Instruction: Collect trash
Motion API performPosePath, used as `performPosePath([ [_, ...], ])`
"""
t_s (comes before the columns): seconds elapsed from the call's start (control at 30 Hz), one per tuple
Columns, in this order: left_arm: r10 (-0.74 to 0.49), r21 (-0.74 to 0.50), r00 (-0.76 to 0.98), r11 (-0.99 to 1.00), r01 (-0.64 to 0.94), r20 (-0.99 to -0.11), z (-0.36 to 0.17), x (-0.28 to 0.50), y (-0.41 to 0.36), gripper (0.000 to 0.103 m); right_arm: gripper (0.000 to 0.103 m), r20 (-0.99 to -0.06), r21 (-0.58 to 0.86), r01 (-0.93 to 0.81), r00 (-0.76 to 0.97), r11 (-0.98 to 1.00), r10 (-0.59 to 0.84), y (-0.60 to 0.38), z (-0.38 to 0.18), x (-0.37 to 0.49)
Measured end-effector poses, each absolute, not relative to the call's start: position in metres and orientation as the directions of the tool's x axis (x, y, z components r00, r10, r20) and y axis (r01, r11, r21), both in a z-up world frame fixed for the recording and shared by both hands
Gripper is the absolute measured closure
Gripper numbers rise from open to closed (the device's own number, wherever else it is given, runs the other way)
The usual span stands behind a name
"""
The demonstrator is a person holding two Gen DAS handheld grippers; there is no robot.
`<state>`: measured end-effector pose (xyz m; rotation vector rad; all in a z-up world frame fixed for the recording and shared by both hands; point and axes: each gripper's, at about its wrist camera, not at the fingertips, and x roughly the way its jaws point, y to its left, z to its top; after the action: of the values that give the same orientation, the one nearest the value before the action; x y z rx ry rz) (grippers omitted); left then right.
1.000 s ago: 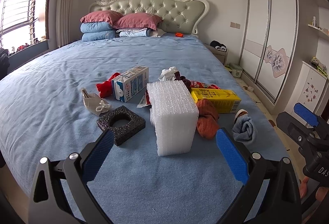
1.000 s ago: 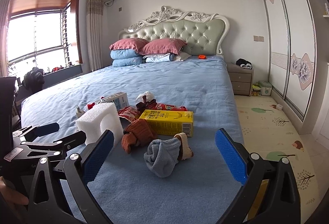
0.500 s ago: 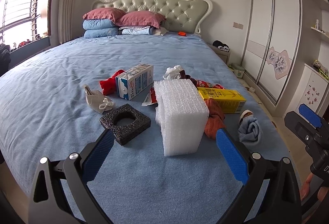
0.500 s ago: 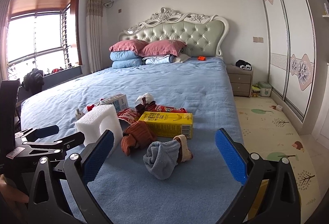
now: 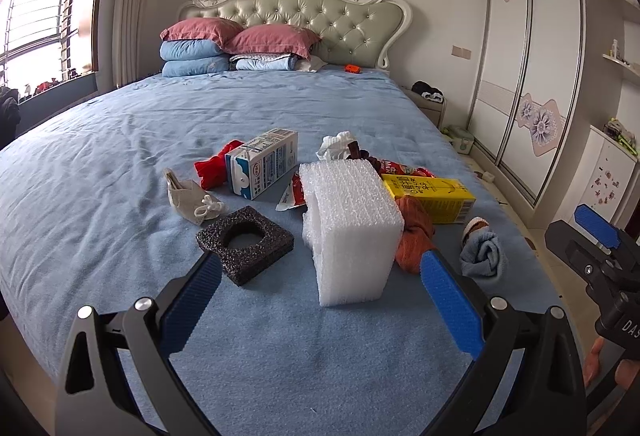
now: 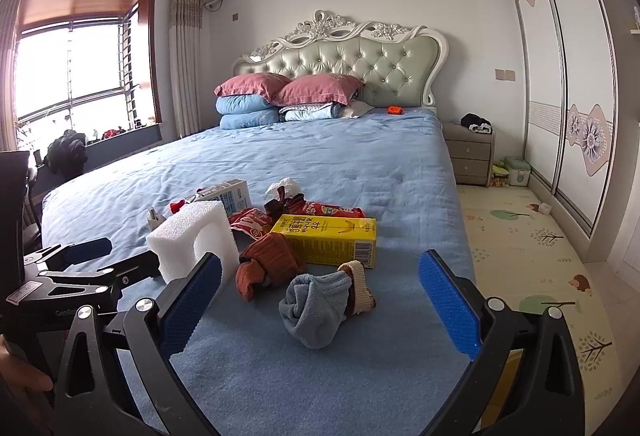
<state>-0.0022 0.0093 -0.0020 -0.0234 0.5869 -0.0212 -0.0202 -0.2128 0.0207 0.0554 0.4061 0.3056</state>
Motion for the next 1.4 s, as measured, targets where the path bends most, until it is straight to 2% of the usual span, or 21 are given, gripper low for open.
performPosePath([
  [0.2, -0.031, -0.031, 0.823, 0.999, 0.016, -0.567, -0.002, -0.003, 0.009, 0.004, 0.008, -0.381, 0.111, -0.290, 0.871, 0.951, 0.310, -0.211, 0.020, -0.021],
  [0.53, -0.065, -0.083, 0.844, 0.996, 0.025, -0.532, -0.001, 0.000, 0.008, 0.004, 0.008, -0.387, 0.126, -0.295, 0.865, 0.947, 0.321, -0.211, 0.017, -0.019],
  [0.83, -0.055, -0.068, 0.840, 0.997, 0.021, -0.540, -0.005, 0.013, 0.001, 0.004, 0.008, -0.380, 0.126, -0.287, 0.870, 0.950, 0.313, -0.214, 0.018, -0.018],
  [1.0, 0.000, -0.031, 0.844, 0.999, -0.020, -0.536, -0.005, 0.021, -0.003, 0.004, 0.008, -0.393, 0.129, -0.286, 0.864, 0.950, 0.313, -0.216, 0.018, -0.015],
  [1.33, -0.022, -0.040, 0.826, 0.999, -0.001, -0.564, -0.010, 0.049, -0.011, 0.004, 0.008, -0.395, 0.097, -0.282, 0.869, 0.955, 0.297, -0.214, 0.019, -0.013],
  [1.4, 0.006, -0.019, 0.823, 1.000, -0.020, -0.568, -0.011, 0.052, -0.012, 0.004, 0.008, -0.402, 0.094, -0.285, 0.866, 0.954, 0.298, -0.213, 0.018, -0.011],
])
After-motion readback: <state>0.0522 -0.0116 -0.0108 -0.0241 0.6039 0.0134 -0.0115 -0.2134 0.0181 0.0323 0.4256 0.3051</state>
